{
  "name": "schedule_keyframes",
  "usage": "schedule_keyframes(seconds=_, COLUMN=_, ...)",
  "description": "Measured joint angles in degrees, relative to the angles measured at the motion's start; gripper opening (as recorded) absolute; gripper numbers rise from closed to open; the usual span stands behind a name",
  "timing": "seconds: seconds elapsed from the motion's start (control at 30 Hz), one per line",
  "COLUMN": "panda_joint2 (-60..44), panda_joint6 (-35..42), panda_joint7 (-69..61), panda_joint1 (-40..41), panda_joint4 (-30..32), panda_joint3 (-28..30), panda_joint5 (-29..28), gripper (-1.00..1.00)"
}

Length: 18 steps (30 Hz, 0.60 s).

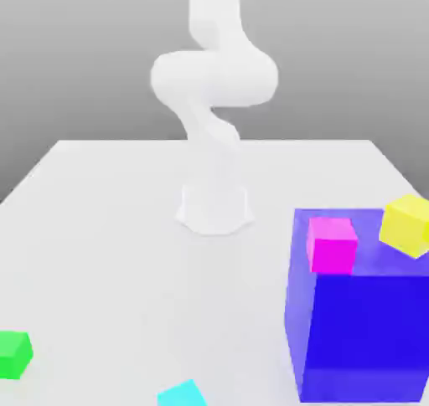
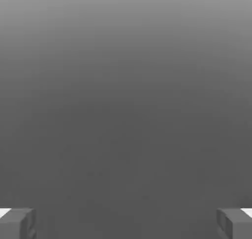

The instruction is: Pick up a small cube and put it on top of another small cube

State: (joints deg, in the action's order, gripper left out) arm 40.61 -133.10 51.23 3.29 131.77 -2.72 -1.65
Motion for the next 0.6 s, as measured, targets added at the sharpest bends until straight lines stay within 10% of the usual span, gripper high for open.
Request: schedule_keyframes(seconds=0.6, panda_joint2=-37.85, panda_joint6=-9.37, panda_joint7=40.81, panda_joint1=13.76, panda_joint4=-0.15, panda_joint3=-10.18, panda_joint5=-14.56, gripper=0.00)
